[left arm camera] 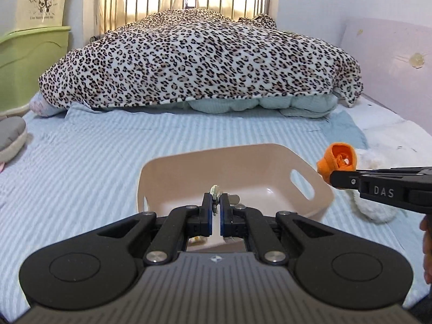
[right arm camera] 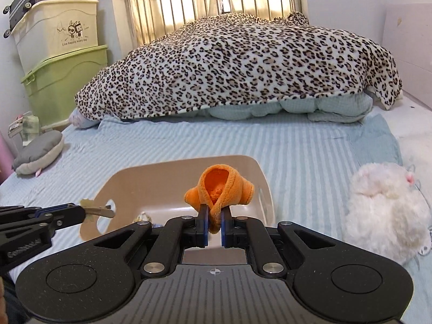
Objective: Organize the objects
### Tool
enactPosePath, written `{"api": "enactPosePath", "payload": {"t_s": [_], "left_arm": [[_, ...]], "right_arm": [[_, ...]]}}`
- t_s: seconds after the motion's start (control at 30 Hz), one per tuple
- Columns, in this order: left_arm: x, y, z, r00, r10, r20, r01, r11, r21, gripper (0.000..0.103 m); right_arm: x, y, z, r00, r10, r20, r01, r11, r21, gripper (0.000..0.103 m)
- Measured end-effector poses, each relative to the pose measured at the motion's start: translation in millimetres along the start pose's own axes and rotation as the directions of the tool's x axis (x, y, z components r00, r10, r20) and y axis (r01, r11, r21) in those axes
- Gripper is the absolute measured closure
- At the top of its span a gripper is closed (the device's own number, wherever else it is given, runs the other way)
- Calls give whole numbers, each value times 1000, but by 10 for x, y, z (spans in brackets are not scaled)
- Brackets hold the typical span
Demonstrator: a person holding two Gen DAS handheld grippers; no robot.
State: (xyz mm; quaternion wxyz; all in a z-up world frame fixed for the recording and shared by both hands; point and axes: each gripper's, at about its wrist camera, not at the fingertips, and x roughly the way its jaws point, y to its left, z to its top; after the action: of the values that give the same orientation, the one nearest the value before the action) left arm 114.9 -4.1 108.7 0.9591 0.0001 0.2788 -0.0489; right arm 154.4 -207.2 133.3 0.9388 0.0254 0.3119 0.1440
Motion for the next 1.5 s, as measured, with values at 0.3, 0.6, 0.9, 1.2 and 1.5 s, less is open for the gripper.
{"api": "enactPosePath", "payload": {"t_s": [0.3, 0.6, 0.9, 1.2, 1.5], "left_arm": [[624, 16, 114, 996, 84, -41, -83, 996, 20, 98], [1193, 104, -79, 970, 157, -187, -154, 988, 31, 97], [1236, 189, -116, 946, 198, -258, -199, 980, 22, 46], [962, 142, -10, 952, 190, -239, -192, 981, 14, 19], [706, 138, -12, 956, 188, -227, -192, 981, 3, 18]], "right_arm": [[450, 101, 86, 1000, -24, -19, 23, 999, -26, 95], [1037, 110, -74, 986, -73, -151, 65, 996, -62, 95], [1175, 98, -172, 969, -73, -234, 53, 995, -90, 49], [742, 96, -38, 982, -87, -168, 71, 992, -101, 4], [413, 102, -39, 985, -88, -147, 74, 992, -103, 2]]}}
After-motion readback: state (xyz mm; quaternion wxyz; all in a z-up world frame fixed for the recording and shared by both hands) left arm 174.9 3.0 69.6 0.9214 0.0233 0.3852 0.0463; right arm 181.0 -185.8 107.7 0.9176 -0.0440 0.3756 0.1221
